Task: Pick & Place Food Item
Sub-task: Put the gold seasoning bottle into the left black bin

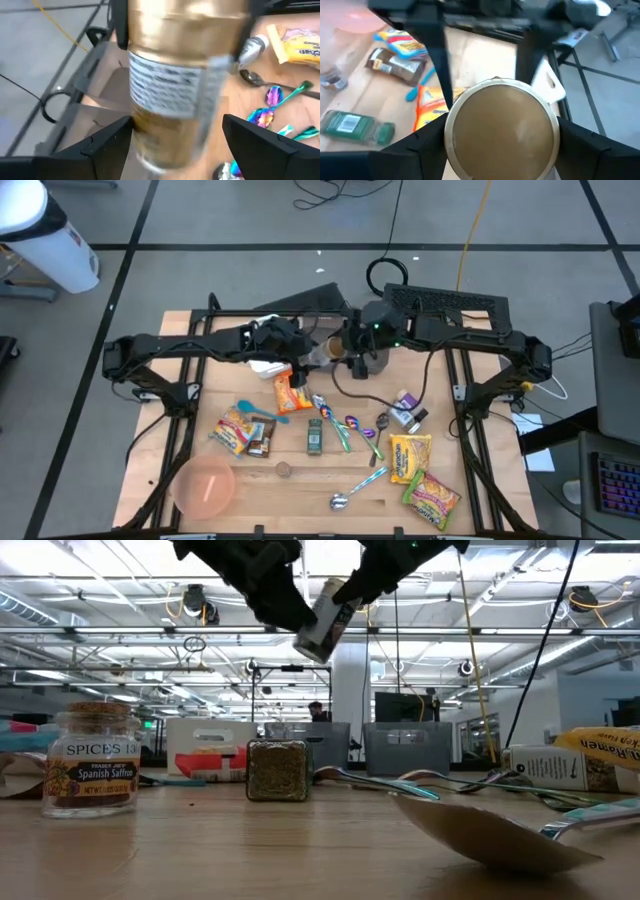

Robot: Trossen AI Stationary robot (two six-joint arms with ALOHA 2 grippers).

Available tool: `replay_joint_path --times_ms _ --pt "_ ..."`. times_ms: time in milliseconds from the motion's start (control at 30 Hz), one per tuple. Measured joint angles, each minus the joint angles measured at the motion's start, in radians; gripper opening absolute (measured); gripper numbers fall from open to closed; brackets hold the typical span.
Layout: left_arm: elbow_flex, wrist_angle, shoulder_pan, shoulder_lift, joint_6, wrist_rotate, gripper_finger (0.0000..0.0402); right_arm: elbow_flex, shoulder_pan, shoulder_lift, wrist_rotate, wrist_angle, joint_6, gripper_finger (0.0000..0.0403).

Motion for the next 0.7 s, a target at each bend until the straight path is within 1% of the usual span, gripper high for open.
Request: replay_joint_path --times_ms 100,200,333,367,500,567,633,700 --pt "0.001 -0.039 0.002 -0.046 0.004 0.007 0.0309 -0.001 -0.025 -0.033 0.059 -0.039 -0.008 0.027" --pt "-0.003 -0.137 0.004 -0.097 0.005 0.013 0.0313 -0.001 -0.059 -0.071 0.099 -0.05 -0.016 0.027" --pt "-0.013 -0.212 0.006 -0.15 0.0 0.031 0.0311 -0.001 -0.119 -0.112 0.105 -0.101 -0.011 0.027" --pt "-0.023 -0.204 0.006 -0.157 0.001 0.041 0.031 -0.001 -0.135 -0.119 0.109 -0.111 -0.009 0.027" --pt "-0.133 -0.101 0.006 -0.192 0.004 0.128 0.03 -0.001 -0.191 -0.13 0.134 -0.123 -0.008 0.027" --pt "-0.205 0.02 0.008 -0.203 0.004 0.167 0.0295 -0.001 -0.221 -0.127 0.12 -0.133 -0.01 0.027" --pt "-0.285 0.105 0.015 -0.217 0.0 0.183 0.029 0.0 -0.245 -0.108 0.118 -0.127 -0.014 0.027" --pt "-0.344 0.239 0.016 -0.214 -0.001 0.186 0.0287 0.001 -0.279 -0.093 0.113 -0.136 -0.016 0.027"
